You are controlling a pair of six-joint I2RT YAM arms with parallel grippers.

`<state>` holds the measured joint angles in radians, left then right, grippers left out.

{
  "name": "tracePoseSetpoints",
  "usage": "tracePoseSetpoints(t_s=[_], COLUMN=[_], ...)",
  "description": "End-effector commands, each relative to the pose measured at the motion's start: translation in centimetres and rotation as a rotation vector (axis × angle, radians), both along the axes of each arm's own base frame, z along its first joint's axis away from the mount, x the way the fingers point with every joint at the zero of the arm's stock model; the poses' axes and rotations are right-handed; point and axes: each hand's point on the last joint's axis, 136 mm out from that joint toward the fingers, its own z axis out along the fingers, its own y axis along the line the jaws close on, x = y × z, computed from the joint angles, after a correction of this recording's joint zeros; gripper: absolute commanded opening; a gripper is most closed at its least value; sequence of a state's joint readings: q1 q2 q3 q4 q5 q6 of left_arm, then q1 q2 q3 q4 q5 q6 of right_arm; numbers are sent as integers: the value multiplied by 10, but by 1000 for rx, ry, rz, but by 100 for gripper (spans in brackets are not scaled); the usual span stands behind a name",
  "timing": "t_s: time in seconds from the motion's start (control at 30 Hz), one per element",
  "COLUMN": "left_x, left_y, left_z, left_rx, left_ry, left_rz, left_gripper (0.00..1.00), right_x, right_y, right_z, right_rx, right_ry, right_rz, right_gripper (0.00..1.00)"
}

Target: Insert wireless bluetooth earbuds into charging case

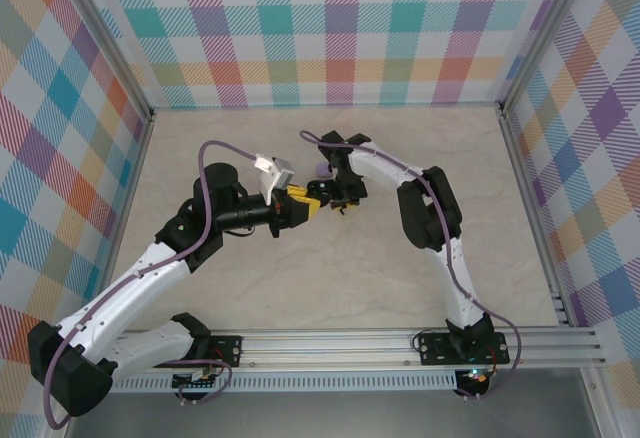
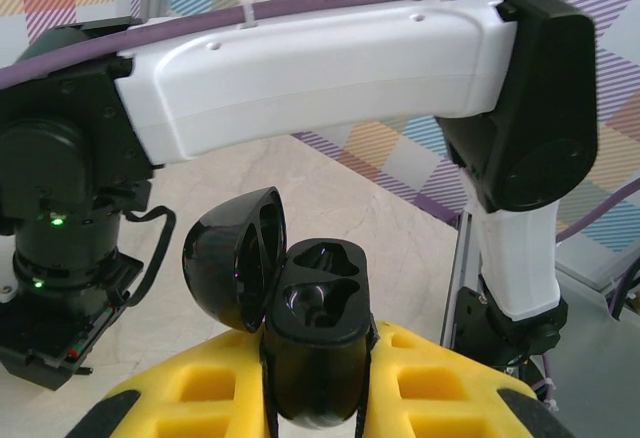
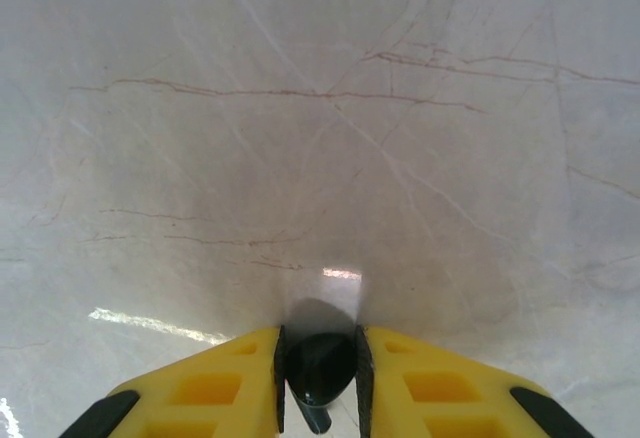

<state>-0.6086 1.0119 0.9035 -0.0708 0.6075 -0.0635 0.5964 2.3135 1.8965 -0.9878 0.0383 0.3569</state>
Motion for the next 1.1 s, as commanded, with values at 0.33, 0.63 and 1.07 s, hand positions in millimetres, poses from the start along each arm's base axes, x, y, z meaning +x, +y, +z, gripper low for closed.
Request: tracePoseSetpoints(t_s=[0.33,0.63,1.07], left_x=[26,65,94], left_y=[1,3,0], left_z=[-26,-66,-108], left_rx=[73,141,196], left_ry=[108,226,276], left_rz=[135,310,398], left_gripper=[19,19,19], right_x=[7,9,-6], right_y=[-27,-39,-41], right_z=[21,54,124], right_rx=[265,447,594], right_ry=[-59,-147,-319], right_rz=[-162,-236,-184], right_gripper=[24,24,25])
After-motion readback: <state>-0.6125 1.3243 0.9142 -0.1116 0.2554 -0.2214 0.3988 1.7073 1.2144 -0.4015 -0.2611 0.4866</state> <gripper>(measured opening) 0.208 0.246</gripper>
